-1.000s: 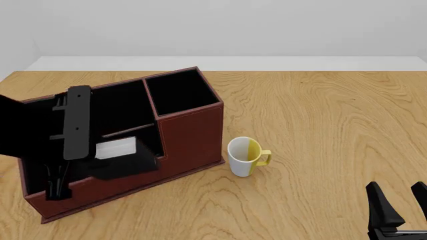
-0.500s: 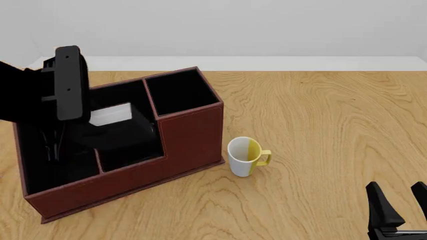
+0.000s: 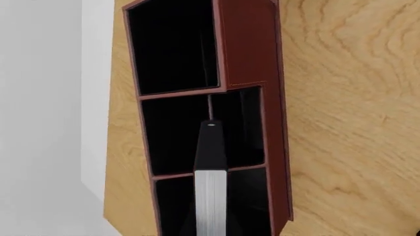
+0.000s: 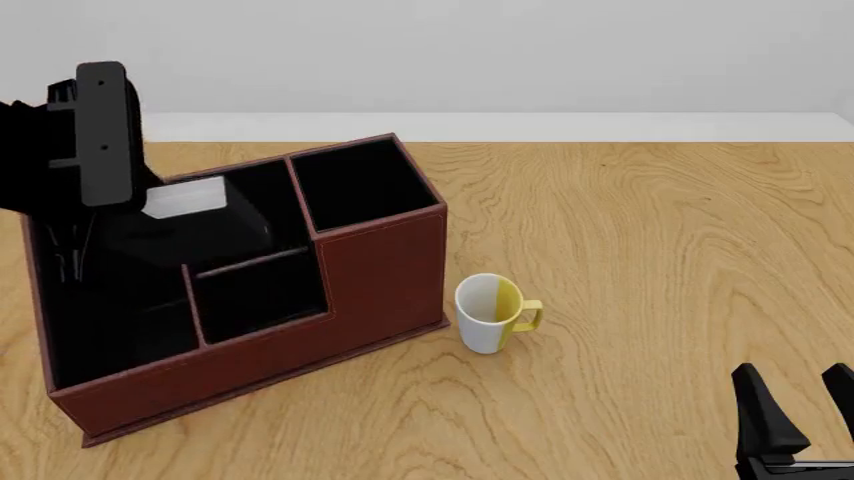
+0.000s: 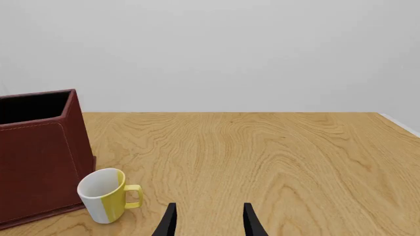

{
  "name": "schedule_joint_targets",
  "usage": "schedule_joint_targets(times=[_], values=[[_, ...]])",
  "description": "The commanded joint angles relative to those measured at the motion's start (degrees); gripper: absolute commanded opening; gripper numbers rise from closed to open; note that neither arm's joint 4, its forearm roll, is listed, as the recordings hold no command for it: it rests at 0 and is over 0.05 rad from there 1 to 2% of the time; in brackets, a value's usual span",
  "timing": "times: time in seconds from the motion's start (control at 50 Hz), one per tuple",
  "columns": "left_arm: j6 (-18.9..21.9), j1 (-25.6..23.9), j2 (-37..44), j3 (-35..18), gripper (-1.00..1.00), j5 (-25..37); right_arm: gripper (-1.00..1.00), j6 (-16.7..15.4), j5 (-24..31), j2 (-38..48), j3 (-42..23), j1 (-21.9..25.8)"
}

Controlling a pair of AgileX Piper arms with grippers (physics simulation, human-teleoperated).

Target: Pick up the book and place it in the front compartment of the caddy.

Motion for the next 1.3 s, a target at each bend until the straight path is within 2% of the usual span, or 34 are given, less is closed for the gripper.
schedule_joint_targets(times=[0.02, 0.26, 0.58, 0.74, 0.78, 0.82, 0.88, 0.98, 1.3], values=[[3.2, 1.5, 1.6, -4.1, -1.0, 0.0, 1.0, 0.0, 0.0, 0.0, 0.0, 0.0], [3.7, 2.7, 4.0, -7.8, -1.0, 0.0, 1.0, 0.0, 0.0, 0.0, 0.0, 0.0], [-1.2, -0.4, 7.7, -10.6, -1.0, 0.0, 1.0, 0.0, 0.0, 0.0, 0.0, 0.0], [-1.5, 0.5, 8.7, -9.3, -1.0, 0.0, 1.0, 0.0, 0.0, 0.0, 0.0, 0.0], [0.4, 2.1, 8.1, -7.9, -1.0, 0.0, 1.0, 0.0, 0.0, 0.0, 0.0, 0.0], [-0.7, 1.6, 8.2, -7.5, -1.0, 0.0, 1.0, 0.0, 0.0, 0.0, 0.0, 0.0], [1.0, 3.1, 7.7, -6.6, -1.0, 0.0, 1.0, 0.0, 0.0, 0.0, 0.0, 0.0], [1.3, 3.5, 8.0, -6.6, -1.0, 0.0, 1.0, 0.0, 0.0, 0.0, 0.0, 0.0], [-3.0, 1.2, 12.5, -11.3, -1.0, -0.3, 1.0, 0.0, 0.0, 0.0, 0.0, 0.0]])
